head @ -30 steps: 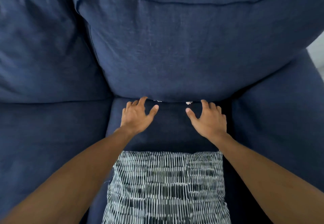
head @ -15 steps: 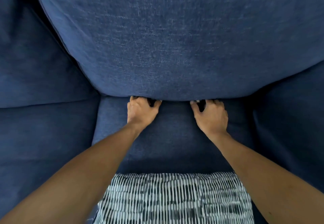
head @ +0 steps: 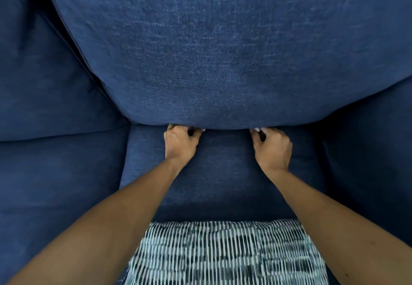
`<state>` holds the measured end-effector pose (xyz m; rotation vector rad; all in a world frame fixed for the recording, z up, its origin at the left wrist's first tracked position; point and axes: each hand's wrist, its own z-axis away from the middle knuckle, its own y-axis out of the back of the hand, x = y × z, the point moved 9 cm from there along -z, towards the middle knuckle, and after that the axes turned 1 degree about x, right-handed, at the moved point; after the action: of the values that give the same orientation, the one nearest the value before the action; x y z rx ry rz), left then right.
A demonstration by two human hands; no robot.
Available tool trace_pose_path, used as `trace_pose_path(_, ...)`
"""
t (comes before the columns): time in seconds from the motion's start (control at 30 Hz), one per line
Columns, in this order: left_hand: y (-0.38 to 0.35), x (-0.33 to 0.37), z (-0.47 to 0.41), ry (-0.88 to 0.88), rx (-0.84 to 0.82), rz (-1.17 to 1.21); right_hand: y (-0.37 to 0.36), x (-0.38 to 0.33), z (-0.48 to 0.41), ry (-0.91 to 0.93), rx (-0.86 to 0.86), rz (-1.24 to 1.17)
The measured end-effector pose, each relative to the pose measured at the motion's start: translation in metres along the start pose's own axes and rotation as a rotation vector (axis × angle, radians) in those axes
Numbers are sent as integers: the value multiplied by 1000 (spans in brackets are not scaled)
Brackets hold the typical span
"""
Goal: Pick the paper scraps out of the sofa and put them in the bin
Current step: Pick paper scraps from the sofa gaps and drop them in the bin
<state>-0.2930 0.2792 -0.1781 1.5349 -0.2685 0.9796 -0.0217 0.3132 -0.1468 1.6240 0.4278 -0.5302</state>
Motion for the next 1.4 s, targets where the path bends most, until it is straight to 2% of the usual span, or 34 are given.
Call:
trace_pose_path(0.4,74,40,49,-77,38,27,77,-40,24,79,3,27)
trace_pose_path(0.97,293,285,166,-350,197,124,396,-176,70,275,268,-64)
trace_pose_path(1.4,449,492,249,-589,285,152,633,-256,116,290,463,-15)
